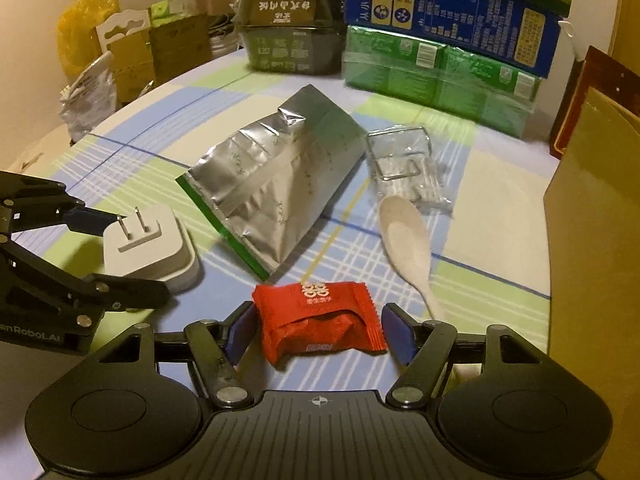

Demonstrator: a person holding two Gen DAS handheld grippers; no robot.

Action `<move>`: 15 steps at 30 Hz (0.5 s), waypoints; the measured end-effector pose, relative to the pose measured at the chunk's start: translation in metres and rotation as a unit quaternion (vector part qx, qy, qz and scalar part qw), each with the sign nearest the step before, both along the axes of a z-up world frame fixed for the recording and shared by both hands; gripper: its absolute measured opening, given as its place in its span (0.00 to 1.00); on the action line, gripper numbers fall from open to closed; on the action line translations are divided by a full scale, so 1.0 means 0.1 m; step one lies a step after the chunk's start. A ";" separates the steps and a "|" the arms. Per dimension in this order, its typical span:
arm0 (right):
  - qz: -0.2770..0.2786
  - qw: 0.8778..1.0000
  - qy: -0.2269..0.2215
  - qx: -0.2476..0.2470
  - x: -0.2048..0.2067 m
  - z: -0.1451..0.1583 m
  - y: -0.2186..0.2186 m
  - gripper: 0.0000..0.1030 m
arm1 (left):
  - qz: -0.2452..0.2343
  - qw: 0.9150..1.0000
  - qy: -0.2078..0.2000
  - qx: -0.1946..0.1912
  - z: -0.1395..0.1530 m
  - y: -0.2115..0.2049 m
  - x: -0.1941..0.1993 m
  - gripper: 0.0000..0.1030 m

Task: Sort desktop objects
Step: 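Lift and carry the red packet and white plug over the cardboard box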

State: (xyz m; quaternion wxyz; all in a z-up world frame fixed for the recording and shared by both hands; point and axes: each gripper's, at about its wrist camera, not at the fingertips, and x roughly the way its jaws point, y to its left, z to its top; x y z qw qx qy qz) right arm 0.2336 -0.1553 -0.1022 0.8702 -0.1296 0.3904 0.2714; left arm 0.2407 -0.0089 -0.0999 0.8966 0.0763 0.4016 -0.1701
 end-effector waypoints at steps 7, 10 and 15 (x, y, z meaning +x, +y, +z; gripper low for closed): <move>-0.011 1.000 0.005 0.009 0.00 0.01 0.00 0.54 | 0.001 1.000 -0.002 -0.007 0.00 0.00 0.00 0.64; -0.015 1.000 0.005 0.012 -0.02 0.02 0.01 0.49 | -0.002 1.000 0.001 -0.007 -0.01 0.00 0.00 0.68; -0.019 1.000 0.005 0.016 -0.05 0.03 0.03 0.40 | 0.002 1.000 -0.002 -0.013 -0.01 0.01 0.00 0.75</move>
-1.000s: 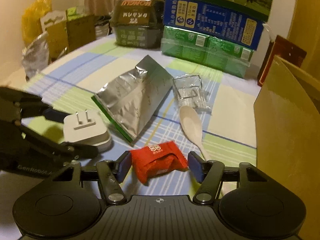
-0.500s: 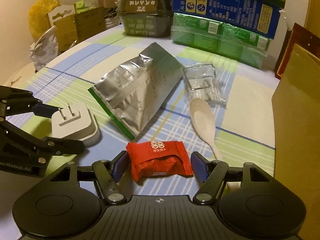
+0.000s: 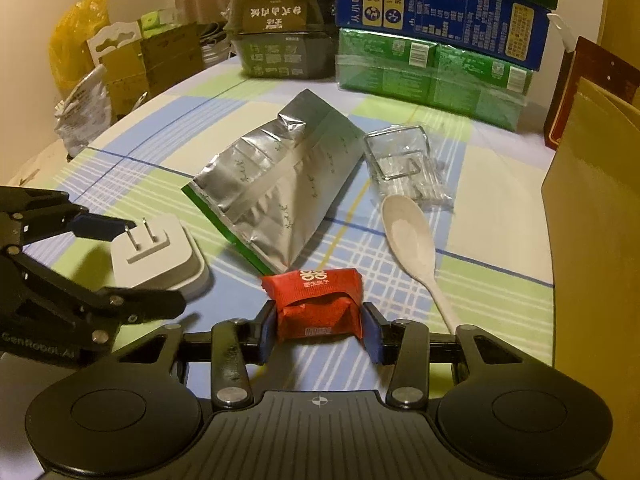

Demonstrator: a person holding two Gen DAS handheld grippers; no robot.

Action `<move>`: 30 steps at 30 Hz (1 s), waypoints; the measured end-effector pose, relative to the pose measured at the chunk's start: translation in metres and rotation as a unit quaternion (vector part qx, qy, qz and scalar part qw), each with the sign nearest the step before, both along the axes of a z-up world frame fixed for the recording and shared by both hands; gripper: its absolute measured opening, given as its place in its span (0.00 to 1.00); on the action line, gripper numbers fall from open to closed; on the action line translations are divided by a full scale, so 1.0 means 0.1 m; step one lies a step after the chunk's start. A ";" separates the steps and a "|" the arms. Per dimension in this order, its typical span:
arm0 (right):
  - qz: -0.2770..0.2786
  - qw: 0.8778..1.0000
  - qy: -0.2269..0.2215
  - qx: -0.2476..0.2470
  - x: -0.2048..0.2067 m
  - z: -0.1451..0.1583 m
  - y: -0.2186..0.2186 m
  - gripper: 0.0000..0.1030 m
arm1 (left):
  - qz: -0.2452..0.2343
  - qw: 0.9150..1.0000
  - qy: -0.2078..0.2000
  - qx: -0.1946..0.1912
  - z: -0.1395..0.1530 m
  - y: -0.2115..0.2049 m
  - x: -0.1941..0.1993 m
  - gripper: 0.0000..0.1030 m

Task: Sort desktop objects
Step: 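Lift and carry the red packet and white plug over the cardboard box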

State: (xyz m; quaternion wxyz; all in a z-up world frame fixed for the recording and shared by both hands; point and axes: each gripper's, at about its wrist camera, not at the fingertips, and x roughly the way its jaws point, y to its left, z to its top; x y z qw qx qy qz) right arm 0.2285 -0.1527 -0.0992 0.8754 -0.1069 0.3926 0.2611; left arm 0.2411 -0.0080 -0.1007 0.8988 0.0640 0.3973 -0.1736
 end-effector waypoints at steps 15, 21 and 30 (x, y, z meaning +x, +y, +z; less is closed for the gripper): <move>-0.017 1.000 -0.012 0.003 -0.02 0.05 -0.02 0.39 | 0.008 1.000 0.003 -0.008 -0.02 0.00 0.06 0.61; -0.028 0.999 -0.013 0.011 -0.03 0.08 -0.05 0.38 | 0.019 1.000 0.007 -0.012 0.01 0.01 0.04 0.60; -0.035 0.999 -0.019 0.017 -0.09 0.15 -0.09 0.38 | 0.032 0.999 0.006 -0.014 0.07 0.00 -0.03 0.60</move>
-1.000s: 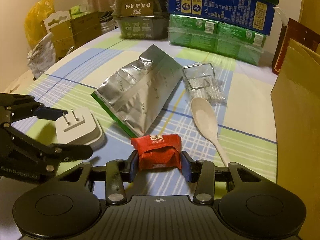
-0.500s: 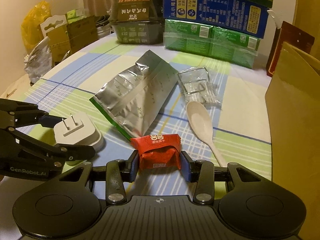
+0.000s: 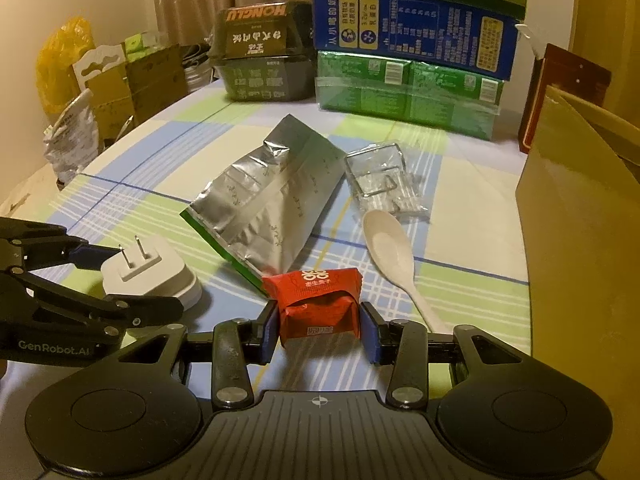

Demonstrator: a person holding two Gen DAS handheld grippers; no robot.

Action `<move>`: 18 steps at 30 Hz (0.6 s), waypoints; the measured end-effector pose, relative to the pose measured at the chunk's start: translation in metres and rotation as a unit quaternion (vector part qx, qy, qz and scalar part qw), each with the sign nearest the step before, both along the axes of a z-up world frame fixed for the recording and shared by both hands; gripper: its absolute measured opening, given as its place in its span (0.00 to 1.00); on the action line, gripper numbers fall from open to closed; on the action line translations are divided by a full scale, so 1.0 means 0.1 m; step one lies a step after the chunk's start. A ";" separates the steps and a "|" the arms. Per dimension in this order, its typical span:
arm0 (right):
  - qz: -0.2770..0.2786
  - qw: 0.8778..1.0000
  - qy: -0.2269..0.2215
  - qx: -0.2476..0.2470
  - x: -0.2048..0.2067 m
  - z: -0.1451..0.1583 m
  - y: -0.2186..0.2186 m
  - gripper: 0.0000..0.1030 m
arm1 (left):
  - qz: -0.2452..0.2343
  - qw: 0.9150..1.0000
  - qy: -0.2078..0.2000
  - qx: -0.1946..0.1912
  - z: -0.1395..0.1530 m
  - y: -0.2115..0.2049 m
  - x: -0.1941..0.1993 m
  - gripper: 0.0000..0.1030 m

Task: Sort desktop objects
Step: 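Lift and carry the red packet and white plug over the cardboard box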

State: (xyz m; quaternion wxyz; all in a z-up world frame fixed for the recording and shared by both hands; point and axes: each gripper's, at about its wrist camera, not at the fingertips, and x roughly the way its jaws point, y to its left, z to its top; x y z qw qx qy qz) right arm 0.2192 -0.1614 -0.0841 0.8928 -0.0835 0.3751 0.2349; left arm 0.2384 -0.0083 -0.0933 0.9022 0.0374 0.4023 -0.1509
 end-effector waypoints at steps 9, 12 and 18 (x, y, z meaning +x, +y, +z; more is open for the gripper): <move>-0.004 1.000 -0.009 0.005 -0.13 0.09 -0.04 0.38 | 0.030 0.999 0.004 -0.013 0.06 0.01 -0.05 0.60; -0.006 1.000 -0.011 0.006 -0.20 0.11 -0.05 0.38 | 0.046 0.999 0.009 -0.016 0.07 0.06 -0.06 0.60; -0.020 1.000 -0.016 0.013 -0.37 0.16 -0.09 0.38 | 0.080 0.997 0.011 -0.017 0.15 0.13 -0.11 0.60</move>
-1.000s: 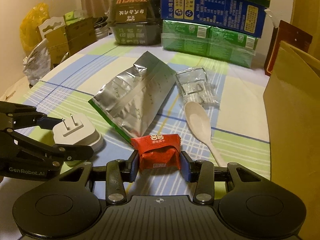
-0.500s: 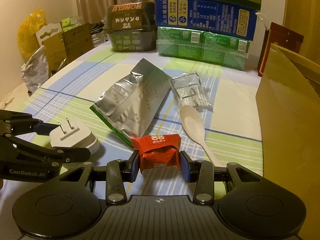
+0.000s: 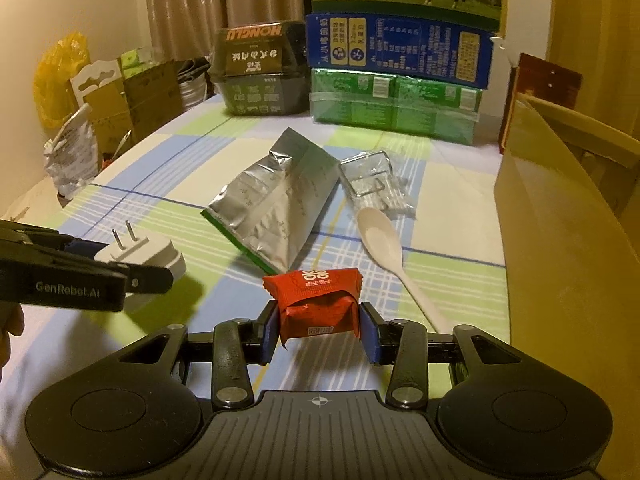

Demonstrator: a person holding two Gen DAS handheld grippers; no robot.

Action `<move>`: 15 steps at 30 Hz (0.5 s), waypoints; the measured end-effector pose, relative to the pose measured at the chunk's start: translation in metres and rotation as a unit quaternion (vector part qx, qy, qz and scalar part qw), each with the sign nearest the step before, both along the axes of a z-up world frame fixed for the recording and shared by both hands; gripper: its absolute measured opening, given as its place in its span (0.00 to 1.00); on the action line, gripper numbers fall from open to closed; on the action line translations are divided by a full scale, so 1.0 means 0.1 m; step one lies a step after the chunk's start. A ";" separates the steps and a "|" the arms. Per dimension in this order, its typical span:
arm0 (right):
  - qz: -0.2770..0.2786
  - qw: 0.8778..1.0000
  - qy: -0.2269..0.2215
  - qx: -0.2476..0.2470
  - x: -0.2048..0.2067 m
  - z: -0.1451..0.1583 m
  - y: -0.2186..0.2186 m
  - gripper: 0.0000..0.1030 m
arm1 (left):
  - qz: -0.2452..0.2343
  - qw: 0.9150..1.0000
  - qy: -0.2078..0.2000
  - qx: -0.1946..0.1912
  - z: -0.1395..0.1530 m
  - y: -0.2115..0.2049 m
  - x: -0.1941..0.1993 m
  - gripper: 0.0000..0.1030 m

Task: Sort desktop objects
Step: 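Lift and carry the red packet and white plug over the cardboard box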

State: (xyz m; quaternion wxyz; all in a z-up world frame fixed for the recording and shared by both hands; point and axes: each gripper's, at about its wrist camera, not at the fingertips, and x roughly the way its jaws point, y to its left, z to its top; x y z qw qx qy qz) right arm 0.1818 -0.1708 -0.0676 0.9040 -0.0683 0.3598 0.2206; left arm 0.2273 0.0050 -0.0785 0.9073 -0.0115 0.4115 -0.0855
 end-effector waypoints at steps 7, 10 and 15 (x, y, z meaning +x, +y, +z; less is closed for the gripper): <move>-0.006 1.000 -0.010 0.006 -0.29 0.13 -0.07 0.38 | 0.012 1.000 -0.011 -0.003 0.18 -0.05 -0.23 0.60; -0.006 1.000 -0.021 0.009 -0.41 0.26 -0.08 0.38 | 0.013 1.000 -0.023 0.000 0.30 -0.12 -0.34 0.60; -0.004 0.999 -0.047 0.017 -0.56 0.52 -0.13 0.38 | 0.016 0.999 -0.038 -0.012 0.52 -0.24 -0.51 0.60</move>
